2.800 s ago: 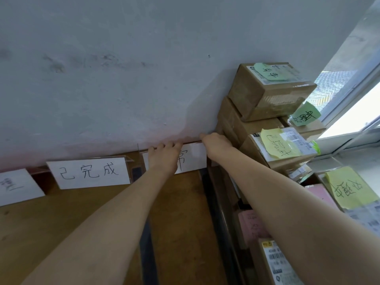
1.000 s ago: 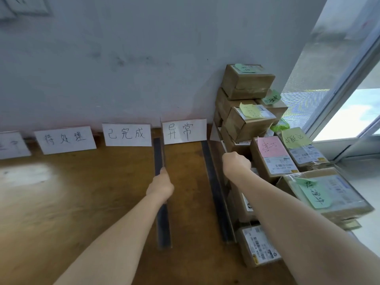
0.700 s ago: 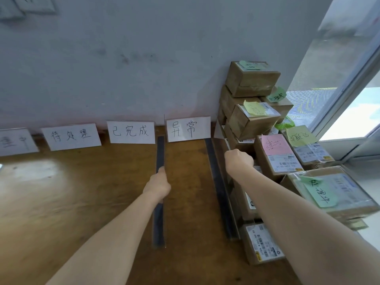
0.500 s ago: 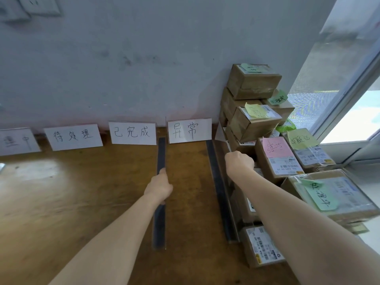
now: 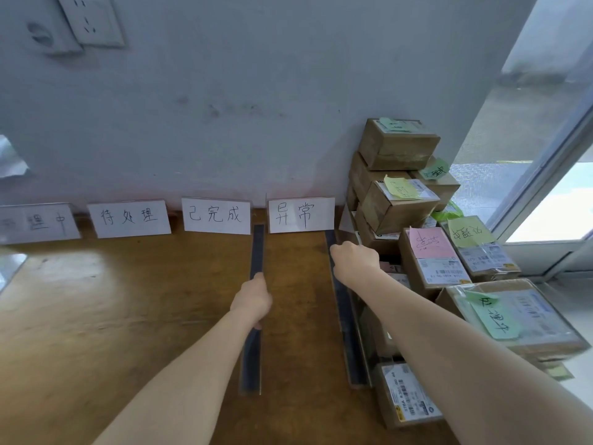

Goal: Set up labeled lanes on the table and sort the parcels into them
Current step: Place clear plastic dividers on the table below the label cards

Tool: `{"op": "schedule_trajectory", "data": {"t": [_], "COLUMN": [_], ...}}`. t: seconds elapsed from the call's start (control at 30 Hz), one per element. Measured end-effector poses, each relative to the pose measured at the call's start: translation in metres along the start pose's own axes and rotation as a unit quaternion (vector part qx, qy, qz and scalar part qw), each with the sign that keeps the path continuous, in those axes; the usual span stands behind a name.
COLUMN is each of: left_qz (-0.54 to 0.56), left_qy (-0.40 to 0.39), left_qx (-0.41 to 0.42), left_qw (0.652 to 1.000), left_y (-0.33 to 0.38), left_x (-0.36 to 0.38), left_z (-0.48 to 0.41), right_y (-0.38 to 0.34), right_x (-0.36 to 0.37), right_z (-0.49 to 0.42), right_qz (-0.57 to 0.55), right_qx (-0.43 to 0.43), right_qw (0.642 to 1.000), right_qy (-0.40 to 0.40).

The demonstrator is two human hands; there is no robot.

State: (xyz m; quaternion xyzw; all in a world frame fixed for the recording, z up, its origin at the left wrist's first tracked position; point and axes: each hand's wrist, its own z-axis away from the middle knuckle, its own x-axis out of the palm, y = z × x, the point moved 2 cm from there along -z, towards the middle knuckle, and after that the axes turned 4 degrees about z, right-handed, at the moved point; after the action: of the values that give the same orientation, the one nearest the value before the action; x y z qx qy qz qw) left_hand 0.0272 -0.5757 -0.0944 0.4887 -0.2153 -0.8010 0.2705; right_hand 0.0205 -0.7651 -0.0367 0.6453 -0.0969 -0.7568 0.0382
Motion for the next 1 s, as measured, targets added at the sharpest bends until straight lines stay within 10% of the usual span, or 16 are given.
{"op": "schedule_trajectory", "data": {"t": [1.0], "left_qz": [-0.172], "left_qy": [0.139], "left_qx": [0.073], "left_qw": [0.973], "left_y": [-0.025], "left_x": [-0.118], "left_z": [0.028], "right_y": [-0.083], "right_x": [-0.061], "right_z": [-0.017], "right_qz": [0.038], "right_qx": [-0.130], "right_qw": [0.987], "right_qy": [0.081]}}
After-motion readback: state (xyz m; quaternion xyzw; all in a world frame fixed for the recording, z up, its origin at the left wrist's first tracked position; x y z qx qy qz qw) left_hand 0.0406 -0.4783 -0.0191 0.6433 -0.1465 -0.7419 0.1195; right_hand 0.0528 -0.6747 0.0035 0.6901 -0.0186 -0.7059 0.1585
